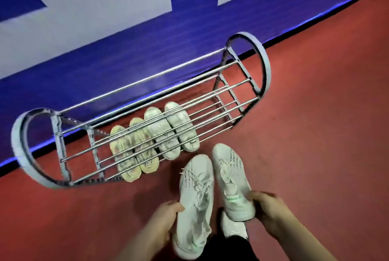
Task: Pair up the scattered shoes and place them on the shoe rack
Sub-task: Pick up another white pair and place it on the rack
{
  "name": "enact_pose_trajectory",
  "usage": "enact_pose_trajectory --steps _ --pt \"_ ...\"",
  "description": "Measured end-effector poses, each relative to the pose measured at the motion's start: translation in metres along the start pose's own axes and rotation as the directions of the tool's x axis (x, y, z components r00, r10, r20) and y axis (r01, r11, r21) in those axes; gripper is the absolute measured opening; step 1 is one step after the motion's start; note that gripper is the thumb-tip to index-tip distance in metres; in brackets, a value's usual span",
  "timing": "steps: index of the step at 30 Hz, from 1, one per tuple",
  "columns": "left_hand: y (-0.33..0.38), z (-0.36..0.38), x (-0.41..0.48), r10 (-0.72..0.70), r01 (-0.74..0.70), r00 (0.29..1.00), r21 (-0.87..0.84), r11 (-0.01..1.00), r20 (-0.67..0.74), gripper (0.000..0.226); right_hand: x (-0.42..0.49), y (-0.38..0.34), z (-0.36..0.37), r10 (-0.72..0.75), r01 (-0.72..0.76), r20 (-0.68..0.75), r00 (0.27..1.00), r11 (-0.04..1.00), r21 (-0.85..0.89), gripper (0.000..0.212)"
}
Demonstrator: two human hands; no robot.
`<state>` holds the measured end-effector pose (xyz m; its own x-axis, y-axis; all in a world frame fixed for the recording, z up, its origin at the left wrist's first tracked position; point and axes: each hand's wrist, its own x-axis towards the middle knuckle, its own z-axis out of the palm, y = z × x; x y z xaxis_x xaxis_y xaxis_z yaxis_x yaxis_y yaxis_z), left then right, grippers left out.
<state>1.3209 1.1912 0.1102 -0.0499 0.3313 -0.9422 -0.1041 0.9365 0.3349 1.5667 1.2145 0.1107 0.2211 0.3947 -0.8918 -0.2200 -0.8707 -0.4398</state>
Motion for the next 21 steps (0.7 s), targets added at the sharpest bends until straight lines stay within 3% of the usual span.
enact_pose_trajectory --steps 6,10,13,16,21 --pt "0.025 0.056 0.138 0.023 -0.026 0.999 -0.084 0.996 -0.031 0.019 0.163 -0.037 -0.012 -0.130 0.139 0.085 0.988 0.985 -0.102 0.006" --pt "0.051 0.062 0.200 0.104 -0.104 0.995 -0.121 0.987 -0.006 0.017 0.230 -0.053 0.000 -0.183 0.180 0.177 0.967 0.983 0.037 0.014" --pt "0.072 0.071 0.235 0.217 -0.218 0.976 -0.190 0.957 -0.026 0.017 0.272 -0.061 0.023 -0.238 0.200 0.258 0.936 0.966 0.166 0.035" --pt "0.088 0.083 0.256 0.376 -0.389 0.921 -0.169 0.906 -0.104 0.016 0.295 -0.065 0.055 -0.285 0.196 0.331 0.899 0.941 0.277 0.024" --pt "0.106 0.099 0.271 0.550 -0.590 0.787 -0.082 0.803 -0.279 0.024 0.317 -0.079 0.097 -0.411 0.253 0.292 0.864 0.854 0.455 0.019"
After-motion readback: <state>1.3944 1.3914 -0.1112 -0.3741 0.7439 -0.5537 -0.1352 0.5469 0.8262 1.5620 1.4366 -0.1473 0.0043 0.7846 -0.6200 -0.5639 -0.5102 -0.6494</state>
